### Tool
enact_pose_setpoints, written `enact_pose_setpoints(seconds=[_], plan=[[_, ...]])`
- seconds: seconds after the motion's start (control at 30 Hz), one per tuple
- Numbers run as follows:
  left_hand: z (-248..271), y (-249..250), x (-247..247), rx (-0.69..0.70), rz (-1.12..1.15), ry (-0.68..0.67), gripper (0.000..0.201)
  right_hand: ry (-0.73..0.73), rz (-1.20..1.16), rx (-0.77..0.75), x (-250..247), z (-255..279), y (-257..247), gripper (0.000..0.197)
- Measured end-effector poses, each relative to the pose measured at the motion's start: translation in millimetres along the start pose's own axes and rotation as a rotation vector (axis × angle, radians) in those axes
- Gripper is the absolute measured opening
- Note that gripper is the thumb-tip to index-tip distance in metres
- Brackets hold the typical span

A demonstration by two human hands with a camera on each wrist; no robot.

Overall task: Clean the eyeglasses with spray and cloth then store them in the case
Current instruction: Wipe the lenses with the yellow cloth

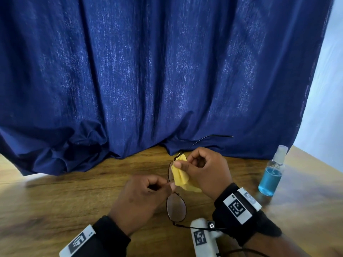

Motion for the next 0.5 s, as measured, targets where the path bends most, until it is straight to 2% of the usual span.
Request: enact_pose_setpoints(seconds=[0.2,0.33,0.5], plan=[[0.0,2.2,-2.7,-0.010,0.009,0.009,0.017,-0.052,0.043,-0.145,8.8,6.6,-16.5,0.023],[-0.5,1.2,-1.3,-0.031,-0.044,0.013,0.016,0.014,0.026,-0.102,2.2,3.4,-8.9,0.022],[0.1,3.9,-5.4,-0.036,-0.009,0.048,0.012,-0.093,0.054,-0.174,10.5,8.3,-20.9,0.012]])
Point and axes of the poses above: each hand's wrist, its own z-axis away from the middle knuckle, its own x-axis out of the palm, y = z × x, the point moved 7 cm from there along -z, towards the middle knuckle, and after that the axes turned 15 degrees about z, right-handed, at the moved point
